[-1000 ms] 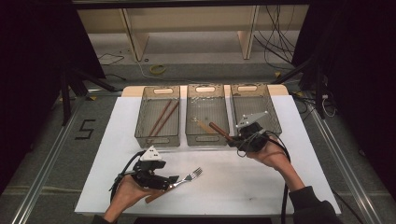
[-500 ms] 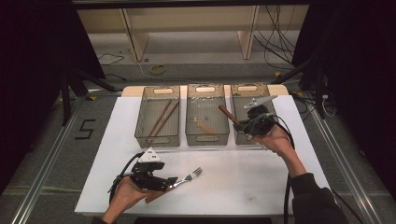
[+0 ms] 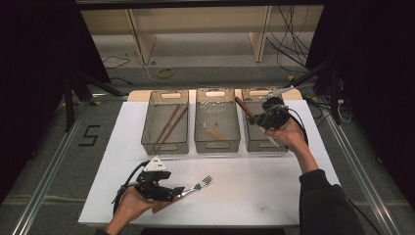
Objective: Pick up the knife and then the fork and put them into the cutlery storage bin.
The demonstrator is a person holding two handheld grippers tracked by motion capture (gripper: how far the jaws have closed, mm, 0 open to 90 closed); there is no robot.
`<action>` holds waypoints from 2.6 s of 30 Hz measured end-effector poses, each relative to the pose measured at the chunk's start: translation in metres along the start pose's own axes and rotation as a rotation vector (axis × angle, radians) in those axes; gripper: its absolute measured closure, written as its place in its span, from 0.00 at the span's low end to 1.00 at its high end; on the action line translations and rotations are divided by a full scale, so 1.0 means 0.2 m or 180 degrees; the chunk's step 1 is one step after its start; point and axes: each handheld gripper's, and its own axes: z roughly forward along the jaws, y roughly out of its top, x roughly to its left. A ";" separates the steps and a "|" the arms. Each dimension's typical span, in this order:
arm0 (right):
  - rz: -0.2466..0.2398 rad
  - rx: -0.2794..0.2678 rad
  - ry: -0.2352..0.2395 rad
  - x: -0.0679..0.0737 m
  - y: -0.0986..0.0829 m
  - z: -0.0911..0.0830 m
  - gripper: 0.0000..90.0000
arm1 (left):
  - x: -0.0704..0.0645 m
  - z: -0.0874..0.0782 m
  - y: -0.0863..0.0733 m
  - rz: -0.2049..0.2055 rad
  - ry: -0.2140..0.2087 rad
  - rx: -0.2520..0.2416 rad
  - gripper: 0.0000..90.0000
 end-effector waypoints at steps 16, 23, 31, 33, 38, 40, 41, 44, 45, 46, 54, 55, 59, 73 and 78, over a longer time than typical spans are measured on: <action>0.0338 0.0056 -0.0255 -0.14 0.07 0.06 0.90 | 0.00 -0.01 -0.01 0.0014 0.0019 0.0016 0.26; 0.0455 0.0091 -0.0350 -0.19 0.07 0.09 0.90 | 0.00 -0.01 -0.02 0.0011 0.0011 0.0015 0.25; 0.0583 0.0109 -0.0427 -0.24 0.05 0.13 0.90 | 0.00 -0.01 -0.02 0.0030 0.0000 0.0049 0.25; 0.0600 0.0120 -0.0435 -0.24 0.05 0.13 0.90 | 0.00 0.00 -0.02 0.0050 0.0004 0.0062 0.25; 0.0631 0.0131 -0.0448 -0.25 0.05 0.15 0.90 | 0.00 0.00 -0.03 0.0043 0.0007 0.0069 0.25; 0.0646 0.0152 -0.0464 -0.26 0.05 0.16 0.90 | 0.00 0.00 -0.03 0.0058 0.0005 0.0074 0.25; 0.0644 0.0149 -0.0468 -0.26 0.06 0.17 0.90 | 0.00 0.00 -0.03 0.0056 0.0005 0.0076 0.25; 0.0669 0.0148 -0.0496 -0.27 0.06 0.17 0.90 | 0.00 0.00 -0.03 0.0043 0.0008 0.0076 0.25; 0.0685 0.0147 -0.0501 -0.27 0.06 0.17 0.90 | 0.00 0.00 -0.03 0.0053 0.0007 0.0084 0.25; 0.0695 0.0146 -0.0500 -0.27 0.06 0.18 0.90 | 0.00 0.00 -0.03 0.0053 0.0009 0.0084 0.25; 0.0755 0.0181 -0.0549 -0.29 0.04 0.21 0.90 | 0.01 0.00 -0.03 0.0054 0.0013 0.0113 0.25; 0.0761 0.0181 -0.0551 -0.29 0.04 0.21 0.90 | 0.01 0.00 -0.03 0.0057 0.0012 0.0114 0.25; 0.0768 0.0213 -0.0572 -0.29 0.04 0.22 0.90 | 0.01 0.01 -0.04 0.0048 0.0015 0.0129 0.25; 0.0862 0.0317 -0.0586 -0.29 0.02 0.28 0.90 | 0.01 0.00 -0.04 0.0055 0.0023 0.0144 0.25; 0.0890 0.0369 -0.0567 -0.29 0.01 0.30 0.88 | 0.01 0.00 -0.04 0.0045 0.0024 0.0156 0.25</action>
